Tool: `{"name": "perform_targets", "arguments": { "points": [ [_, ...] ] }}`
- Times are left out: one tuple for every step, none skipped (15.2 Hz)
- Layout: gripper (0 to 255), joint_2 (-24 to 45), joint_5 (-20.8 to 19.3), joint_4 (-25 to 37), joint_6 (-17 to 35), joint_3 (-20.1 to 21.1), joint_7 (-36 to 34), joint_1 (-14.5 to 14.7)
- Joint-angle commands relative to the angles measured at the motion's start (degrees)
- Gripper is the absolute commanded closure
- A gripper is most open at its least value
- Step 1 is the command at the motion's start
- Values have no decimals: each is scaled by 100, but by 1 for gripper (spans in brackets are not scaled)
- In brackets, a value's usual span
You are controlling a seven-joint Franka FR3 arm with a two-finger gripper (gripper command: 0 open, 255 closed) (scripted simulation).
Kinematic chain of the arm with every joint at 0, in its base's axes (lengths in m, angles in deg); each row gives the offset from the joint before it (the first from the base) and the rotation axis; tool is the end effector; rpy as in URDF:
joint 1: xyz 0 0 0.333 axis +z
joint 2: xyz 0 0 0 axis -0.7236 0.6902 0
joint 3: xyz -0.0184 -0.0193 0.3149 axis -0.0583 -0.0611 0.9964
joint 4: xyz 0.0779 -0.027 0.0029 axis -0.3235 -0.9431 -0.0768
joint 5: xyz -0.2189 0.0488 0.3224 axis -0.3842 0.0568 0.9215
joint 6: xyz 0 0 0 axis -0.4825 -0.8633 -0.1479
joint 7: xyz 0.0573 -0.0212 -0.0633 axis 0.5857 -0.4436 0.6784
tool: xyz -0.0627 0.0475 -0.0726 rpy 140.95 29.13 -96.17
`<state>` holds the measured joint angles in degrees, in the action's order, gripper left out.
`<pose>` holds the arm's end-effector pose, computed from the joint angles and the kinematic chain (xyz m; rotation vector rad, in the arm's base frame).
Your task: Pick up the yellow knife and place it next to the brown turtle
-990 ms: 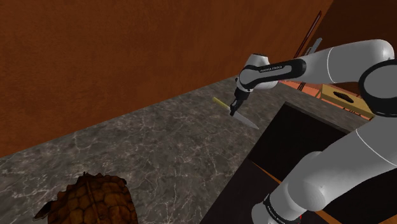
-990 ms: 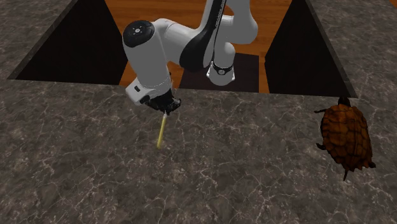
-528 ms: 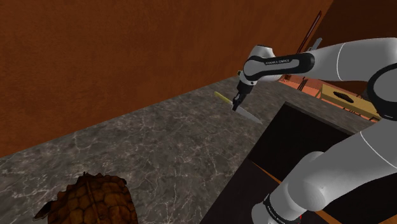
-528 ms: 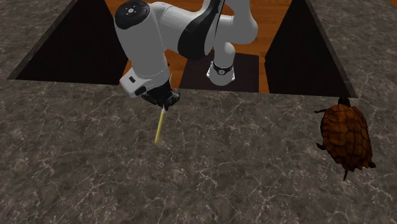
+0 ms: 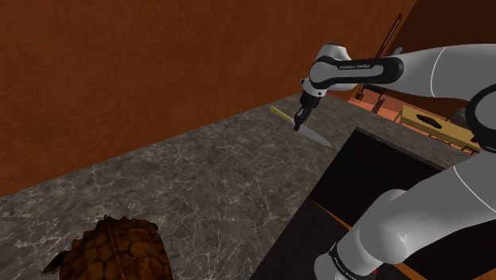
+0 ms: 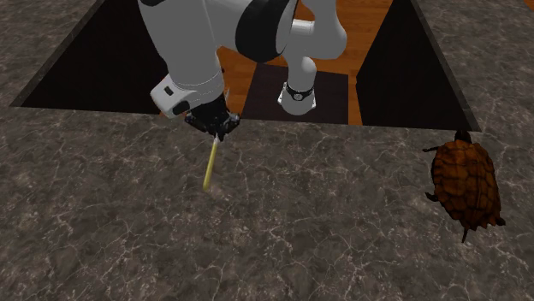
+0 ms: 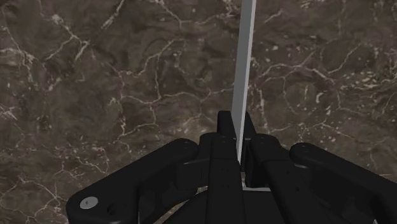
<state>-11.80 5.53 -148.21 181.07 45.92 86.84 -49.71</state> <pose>0.4284 -0.1959 0.4855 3.1346 0.1843 0.0335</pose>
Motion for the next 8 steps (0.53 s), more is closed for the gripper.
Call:
{"name": "perform_targets", "arguments": {
  "points": [
    [255, -19, 1, 106, -127, 11, -5, 3],
    [255, -174, -24, -44, -133, 107, -149, 33],
    [255, -326, -41, -191, -142, 205, -292, 61],
    [255, -473, -50, -331, -154, 305, -433, 92],
    [255, -616, -52, -465, -168, 406, -572, 123],
    [255, -754, -47, -592, -184, 509, -710, 155],
    [255, -888, -35, -714, -201, 612, -848, 191],
    [255, -1017, -16, -830, -221, 718, -984, 227]
  ]
}}
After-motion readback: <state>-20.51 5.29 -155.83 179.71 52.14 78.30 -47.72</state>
